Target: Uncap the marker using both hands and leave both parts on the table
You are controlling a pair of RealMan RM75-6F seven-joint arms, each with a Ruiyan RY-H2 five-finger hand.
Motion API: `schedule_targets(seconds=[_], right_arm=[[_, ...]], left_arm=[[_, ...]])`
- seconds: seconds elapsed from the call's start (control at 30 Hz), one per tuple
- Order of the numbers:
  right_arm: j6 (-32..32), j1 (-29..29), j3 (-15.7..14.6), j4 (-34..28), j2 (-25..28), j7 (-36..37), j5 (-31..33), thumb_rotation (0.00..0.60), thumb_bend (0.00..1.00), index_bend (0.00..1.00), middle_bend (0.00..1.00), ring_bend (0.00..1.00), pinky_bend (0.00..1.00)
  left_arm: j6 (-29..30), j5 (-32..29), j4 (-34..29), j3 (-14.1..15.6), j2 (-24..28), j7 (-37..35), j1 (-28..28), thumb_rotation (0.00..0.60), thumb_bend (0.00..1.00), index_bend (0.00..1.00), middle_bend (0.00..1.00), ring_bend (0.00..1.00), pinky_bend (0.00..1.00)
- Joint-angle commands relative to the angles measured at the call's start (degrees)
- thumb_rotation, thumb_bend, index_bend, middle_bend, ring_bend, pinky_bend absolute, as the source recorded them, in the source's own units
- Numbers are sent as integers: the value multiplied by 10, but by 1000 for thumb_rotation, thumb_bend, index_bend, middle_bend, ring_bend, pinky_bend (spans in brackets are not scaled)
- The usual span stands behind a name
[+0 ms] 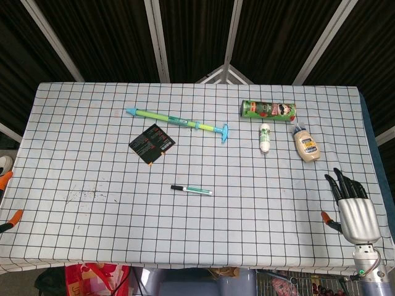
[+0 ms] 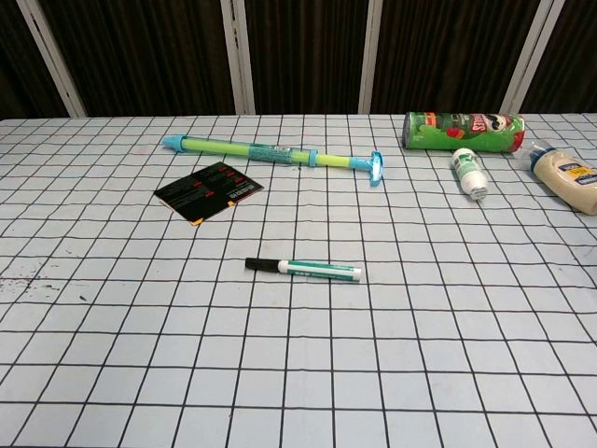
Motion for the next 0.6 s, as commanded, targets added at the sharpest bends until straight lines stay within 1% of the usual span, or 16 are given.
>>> schedule_targets(seconds=[0.03,0.3,0.6], right_arm=[[-1,2,4,-6,-2,-1,5,600,214,151,71,162,199],[-24,6,0,-32,-4,-27,30,600,214,151,69,120,153],[-20,7,1,-45,-5,-29,27,600,214,151,58,106,153]], left_arm=[[2,1,-2,-2,0,1,0,600,375,106,5,0,105],[11,10,-11,-1,2,9,2,600,371,81,0,0,94],[20,19,-40,-2,16,22,3,600,366,69,0,0,70]])
